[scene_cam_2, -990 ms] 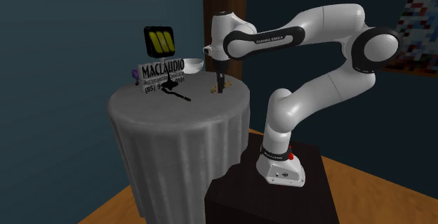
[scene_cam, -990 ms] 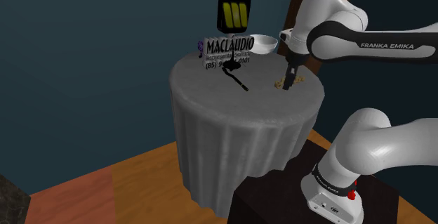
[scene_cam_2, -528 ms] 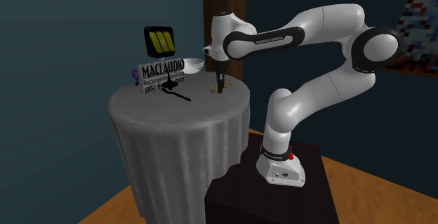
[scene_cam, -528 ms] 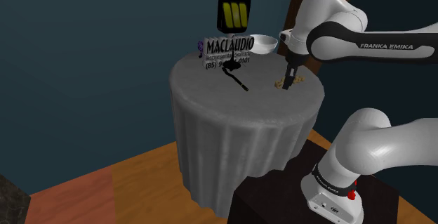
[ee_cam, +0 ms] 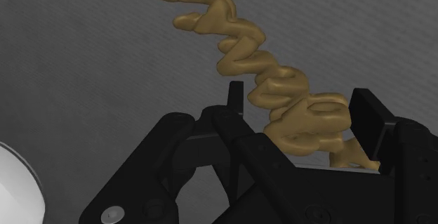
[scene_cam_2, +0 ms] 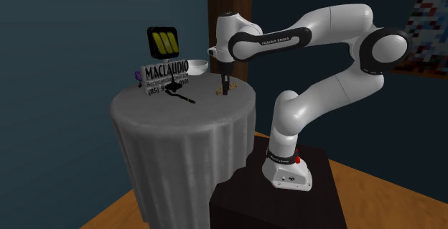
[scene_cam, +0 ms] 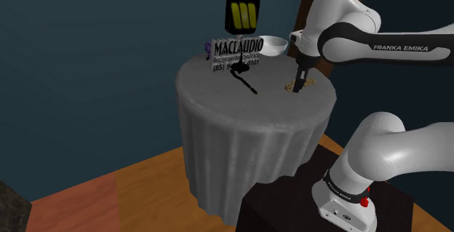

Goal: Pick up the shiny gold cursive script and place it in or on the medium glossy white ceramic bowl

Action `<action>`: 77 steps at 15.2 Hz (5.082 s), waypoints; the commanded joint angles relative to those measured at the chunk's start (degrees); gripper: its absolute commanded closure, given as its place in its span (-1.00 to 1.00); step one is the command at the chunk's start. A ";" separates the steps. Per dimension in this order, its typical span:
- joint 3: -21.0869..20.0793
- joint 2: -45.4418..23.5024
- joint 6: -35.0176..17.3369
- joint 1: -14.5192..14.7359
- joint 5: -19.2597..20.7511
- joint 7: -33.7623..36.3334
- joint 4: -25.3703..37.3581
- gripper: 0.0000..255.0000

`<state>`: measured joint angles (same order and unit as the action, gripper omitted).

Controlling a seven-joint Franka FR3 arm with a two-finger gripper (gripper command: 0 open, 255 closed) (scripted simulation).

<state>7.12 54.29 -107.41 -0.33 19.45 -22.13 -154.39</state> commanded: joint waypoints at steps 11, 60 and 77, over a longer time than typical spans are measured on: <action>-0.96 -0.97 6.95 0.42 -1.32 -1.56 8.04 1.00; 16.77 -68.35 7.04 -4.47 -16.29 -27.02 79.06 1.00; 16.60 -66.34 -1.50 -3.63 -15.12 -25.53 68.53 1.00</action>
<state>23.62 -11.99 -108.87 -3.87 4.24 -47.70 -85.68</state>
